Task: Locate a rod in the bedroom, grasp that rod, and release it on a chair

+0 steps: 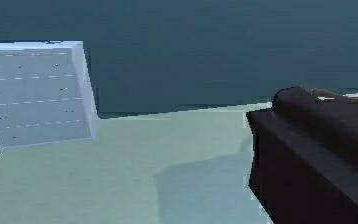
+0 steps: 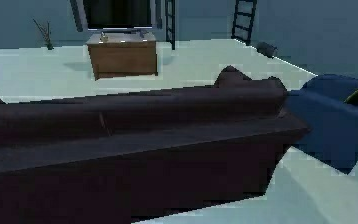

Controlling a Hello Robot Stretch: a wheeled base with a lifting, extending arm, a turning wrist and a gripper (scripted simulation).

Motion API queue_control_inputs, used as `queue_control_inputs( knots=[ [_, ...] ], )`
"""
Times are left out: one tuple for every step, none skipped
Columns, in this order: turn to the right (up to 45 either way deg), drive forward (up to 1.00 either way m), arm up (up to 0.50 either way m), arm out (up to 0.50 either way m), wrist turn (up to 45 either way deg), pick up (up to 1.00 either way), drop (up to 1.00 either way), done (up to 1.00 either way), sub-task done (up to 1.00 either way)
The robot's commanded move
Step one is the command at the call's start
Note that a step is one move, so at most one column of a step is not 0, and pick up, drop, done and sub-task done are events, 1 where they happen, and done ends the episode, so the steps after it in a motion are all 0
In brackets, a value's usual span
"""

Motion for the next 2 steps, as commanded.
queue_control_inputs(
  knots=[
    [0.0, 1.0, 0.0, 0.0, 0.0, 0.0, 0.0, 0.0, 0.0],
    [6.0, 0.0, 0.0, 0.0, 0.0, 0.0, 0.0, 0.0, 0.0]
  ],
)
